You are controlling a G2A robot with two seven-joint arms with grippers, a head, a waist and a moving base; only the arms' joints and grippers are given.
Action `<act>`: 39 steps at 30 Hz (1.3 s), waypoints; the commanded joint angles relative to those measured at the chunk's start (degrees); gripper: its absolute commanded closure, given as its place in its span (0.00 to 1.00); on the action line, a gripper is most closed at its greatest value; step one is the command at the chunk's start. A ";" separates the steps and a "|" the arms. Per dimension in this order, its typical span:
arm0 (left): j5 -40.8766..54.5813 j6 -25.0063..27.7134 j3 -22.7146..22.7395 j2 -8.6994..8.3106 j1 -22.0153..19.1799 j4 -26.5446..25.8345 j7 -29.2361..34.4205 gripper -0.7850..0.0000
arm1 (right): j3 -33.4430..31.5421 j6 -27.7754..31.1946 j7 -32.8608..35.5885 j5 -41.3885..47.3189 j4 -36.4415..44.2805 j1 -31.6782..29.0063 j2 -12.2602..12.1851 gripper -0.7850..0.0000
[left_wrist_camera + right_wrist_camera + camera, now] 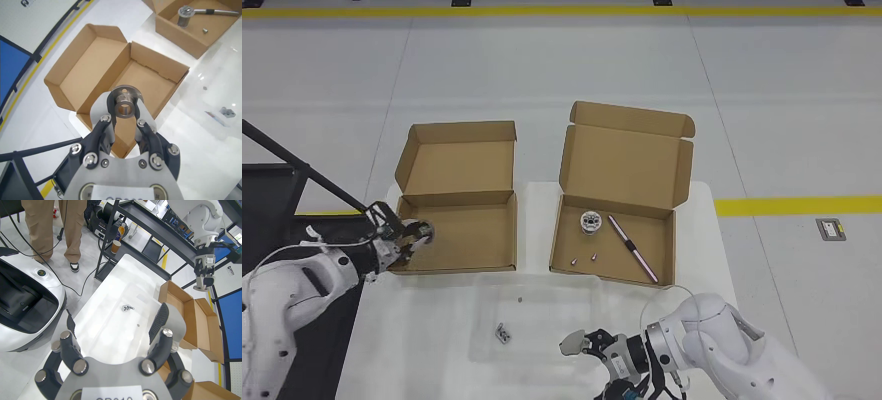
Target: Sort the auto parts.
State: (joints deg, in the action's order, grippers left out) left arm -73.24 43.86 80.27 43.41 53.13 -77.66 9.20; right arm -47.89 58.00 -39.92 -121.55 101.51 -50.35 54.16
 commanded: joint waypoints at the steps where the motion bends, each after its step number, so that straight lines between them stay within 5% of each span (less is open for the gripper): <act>1: -1.40 -0.52 -4.19 0.90 -4.69 4.95 1.10 1.00 | 0.00 0.00 0.00 0.00 0.00 0.00 0.00 0.00; 14: -14.22 2.76 -24.70 8.44 -27.62 30.92 0.91 1.00 | 0.00 0.00 0.00 0.00 0.00 0.00 0.00 0.00; 21: -21.32 3.04 -31.47 12.22 -33.52 38.96 -1.71 1.00 | 0.00 0.00 0.00 0.00 0.00 0.00 0.00 0.00; 32: -25.56 2.36 -35.57 16.42 -37.58 48.03 -4.09 1.00 | 0.00 0.00 0.00 0.00 0.00 0.00 0.00 0.00; 35: -26.09 2.28 -35.87 17.12 -38.09 49.61 -4.75 0.87 | 0.00 0.00 0.00 0.00 0.00 0.00 0.00 0.00; 39: -26.92 2.49 -36.16 17.85 -38.48 51.07 -5.46 0.57 | 0.00 0.00 0.00 0.00 0.00 0.00 0.00 0.00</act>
State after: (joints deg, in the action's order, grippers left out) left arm -99.91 46.24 44.18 61.11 14.73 -26.89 3.86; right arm -47.89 58.00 -39.92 -121.55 101.51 -50.35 54.16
